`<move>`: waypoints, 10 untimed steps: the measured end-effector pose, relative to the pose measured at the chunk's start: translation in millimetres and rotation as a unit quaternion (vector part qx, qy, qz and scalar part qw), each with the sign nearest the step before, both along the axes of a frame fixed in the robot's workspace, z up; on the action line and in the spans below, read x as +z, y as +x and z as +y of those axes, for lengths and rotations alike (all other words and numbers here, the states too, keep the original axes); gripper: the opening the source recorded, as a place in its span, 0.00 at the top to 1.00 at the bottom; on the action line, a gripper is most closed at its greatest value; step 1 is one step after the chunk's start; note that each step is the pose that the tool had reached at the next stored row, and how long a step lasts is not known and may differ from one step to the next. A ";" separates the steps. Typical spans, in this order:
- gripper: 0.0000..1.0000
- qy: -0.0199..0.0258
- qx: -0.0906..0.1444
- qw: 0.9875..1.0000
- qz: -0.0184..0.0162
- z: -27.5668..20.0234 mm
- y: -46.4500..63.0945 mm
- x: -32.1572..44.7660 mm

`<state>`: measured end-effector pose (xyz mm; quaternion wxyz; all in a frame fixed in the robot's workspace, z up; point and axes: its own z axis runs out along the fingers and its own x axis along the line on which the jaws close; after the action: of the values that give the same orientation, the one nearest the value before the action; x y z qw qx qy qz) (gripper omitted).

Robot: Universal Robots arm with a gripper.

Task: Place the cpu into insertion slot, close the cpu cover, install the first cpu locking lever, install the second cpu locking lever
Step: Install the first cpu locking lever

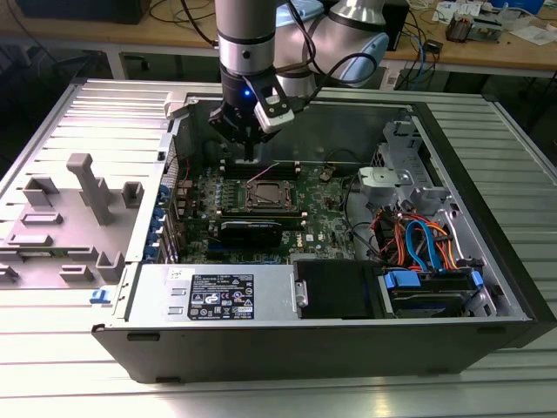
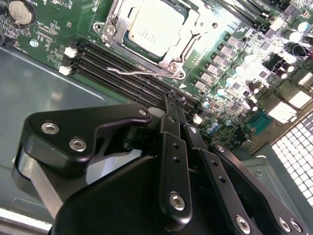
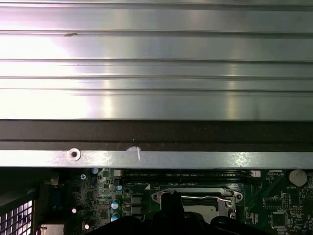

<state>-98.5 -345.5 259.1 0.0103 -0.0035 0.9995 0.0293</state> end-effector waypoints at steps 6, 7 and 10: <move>0.89 0.000 0.000 1.000 0.000 0.0 11.6 -1.8; 0.89 0.000 0.000 1.000 0.000 0.0 12.3 -2.3; 0.89 0.000 0.000 1.000 0.000 0.0 16.7 -6.0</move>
<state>-81.8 -345.5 253.2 0.0103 -0.0034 0.9995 0.0294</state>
